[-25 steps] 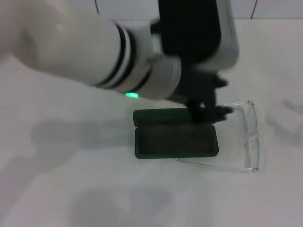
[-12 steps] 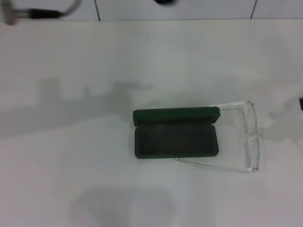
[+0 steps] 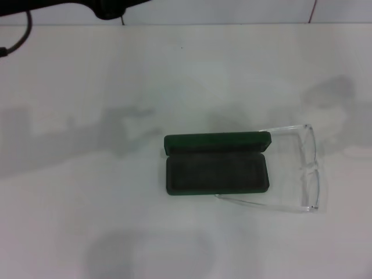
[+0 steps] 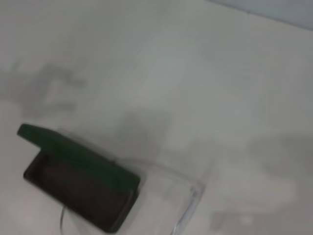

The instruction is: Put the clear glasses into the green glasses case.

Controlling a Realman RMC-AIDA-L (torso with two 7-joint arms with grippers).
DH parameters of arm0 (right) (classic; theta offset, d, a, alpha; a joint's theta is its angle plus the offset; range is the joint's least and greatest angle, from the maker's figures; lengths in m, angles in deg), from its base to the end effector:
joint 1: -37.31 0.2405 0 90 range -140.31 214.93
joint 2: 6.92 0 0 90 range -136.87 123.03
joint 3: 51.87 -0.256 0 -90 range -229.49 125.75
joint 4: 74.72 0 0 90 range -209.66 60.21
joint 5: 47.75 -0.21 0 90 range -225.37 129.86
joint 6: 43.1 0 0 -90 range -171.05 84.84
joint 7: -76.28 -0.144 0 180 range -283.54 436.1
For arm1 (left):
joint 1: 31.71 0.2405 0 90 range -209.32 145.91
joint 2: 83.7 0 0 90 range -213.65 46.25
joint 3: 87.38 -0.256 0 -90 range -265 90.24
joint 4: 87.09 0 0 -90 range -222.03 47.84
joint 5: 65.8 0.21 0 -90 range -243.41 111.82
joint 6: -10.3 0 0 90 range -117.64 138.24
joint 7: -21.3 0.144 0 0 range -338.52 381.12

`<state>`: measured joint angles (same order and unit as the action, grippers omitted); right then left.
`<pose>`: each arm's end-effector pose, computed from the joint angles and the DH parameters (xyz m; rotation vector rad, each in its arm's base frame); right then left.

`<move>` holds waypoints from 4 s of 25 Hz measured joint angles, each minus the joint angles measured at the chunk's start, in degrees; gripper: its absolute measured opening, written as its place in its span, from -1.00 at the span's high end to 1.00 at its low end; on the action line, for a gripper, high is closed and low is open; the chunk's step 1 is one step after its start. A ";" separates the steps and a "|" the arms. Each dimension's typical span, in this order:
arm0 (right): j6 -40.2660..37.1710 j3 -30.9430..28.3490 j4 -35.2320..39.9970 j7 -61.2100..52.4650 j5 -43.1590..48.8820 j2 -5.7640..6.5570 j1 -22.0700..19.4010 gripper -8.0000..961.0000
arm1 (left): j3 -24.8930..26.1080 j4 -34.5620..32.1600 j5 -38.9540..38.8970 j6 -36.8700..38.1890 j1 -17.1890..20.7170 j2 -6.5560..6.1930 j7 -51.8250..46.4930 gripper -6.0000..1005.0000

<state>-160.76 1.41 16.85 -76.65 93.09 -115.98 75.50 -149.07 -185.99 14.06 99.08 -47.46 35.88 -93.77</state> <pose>0.1645 0.3394 0.1473 -2.4642 1.1956 -0.2980 -0.0854 0.2829 0.1195 -2.6390 -0.1290 -1.1079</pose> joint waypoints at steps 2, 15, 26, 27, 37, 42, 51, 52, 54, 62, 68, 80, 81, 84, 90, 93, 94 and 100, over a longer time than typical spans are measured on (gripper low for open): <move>1.44 1.74 -4.75 0.10 1.47 -0.58 1.39 -0.52 | -0.13 1.43 -0.19 0.03 -0.48 0.04 1.00 0.08; 13.33 11.96 -21.34 -1.25 10.77 -6.33 10.88 -0.48 | 0.24 8.86 -0.96 1.82 -2.31 -0.11 5.87 0.08; 16.55 18.06 -24.86 -6.63 12.61 -6.76 10.29 -0.45 | 1.47 11.77 -0.60 3.39 -3.70 -0.29 7.77 0.07; 16.91 18.23 -25.03 -6.71 12.50 -6.83 9.97 -0.44 | 1.48 12.12 -0.57 3.52 -3.80 -0.34 8.04 0.07; 21.44 20.96 -27.85 -7.17 8.91 -7.14 8.58 -0.41 | 1.49 12.65 0.09 4.25 -3.83 -0.40 8.79 0.08; 22.06 21.61 -29.87 -7.20 8.74 -7.08 9.18 -0.40 | 1.49 13.27 0.13 4.39 -3.89 -0.40 8.81 0.07; 22.57 23.14 -30.96 -7.47 10.16 -6.81 9.07 -0.37 | 1.96 15.18 -0.06 4.39 -3.86 -0.39 9.52 0.08; 22.61 23.14 -31.08 -7.46 10.35 -6.79 9.04 -0.36 | 1.96 15.18 -0.06 4.39 -3.86 -0.39 9.52 0.08; 22.67 23.16 -31.29 -7.32 10.54 -6.74 8.94 -0.36 | 2.73 15.77 -0.05 4.38 -3.89 -0.26 9.68 0.08; 23.29 22.89 -31.41 -7.04 12.16 -6.50 7.17 -0.18 | 2.90 16.63 -0.26 4.38 -3.97 -0.34 10.20 0.08; 23.49 22.74 -30.21 -6.87 12.66 -6.48 5.88 -0.04 | 2.92 16.64 -0.15 4.38 -3.88 -0.39 10.21 0.08; 26.92 22.67 -30.06 -5.43 11.71 -6.51 4.67 0.09 | 2.98 16.69 -0.12 4.38 -3.58 -0.31 10.22 0.07; 27.16 22.65 -30.06 -5.29 11.34 -6.51 4.64 0.10 | 2.98 16.71 -0.16 4.38 -3.53 -0.28 10.22 0.07; 27.34 22.65 -30.05 -5.00 10.05 -6.51 4.61 0.13 | 2.98 16.72 -0.26 4.38 -3.41 -0.23 10.22 0.08; 26.72 21.88 -30.05 -4.91 9.76 -6.51 4.61 0.19 | 3.06 16.73 -0.39 4.38 -3.19 -0.22 10.22 0.07; 26.33 21.29 -30.05 -4.83 9.76 -6.51 4.58 0.22 | 3.07 17.09 -0.44 4.38 -3.17 -0.22 10.22 0.07; 26.22 21.24 -30.05 -4.82 9.76 -6.51 4.52 0.30 | 3.07 17.25 -0.46 4.38 -3.17 -0.22 10.24 0.07; 26.08 21.22 -29.70 -3.61 9.77 -6.44 3.53 0.43 | 3.07 18.15 -0.52 4.38 -3.16 -0.23 10.29 0.08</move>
<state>-134.68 22.63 -12.85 -80.25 102.86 -122.42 79.03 -146.00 -167.84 13.54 103.46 -50.62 35.65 -83.48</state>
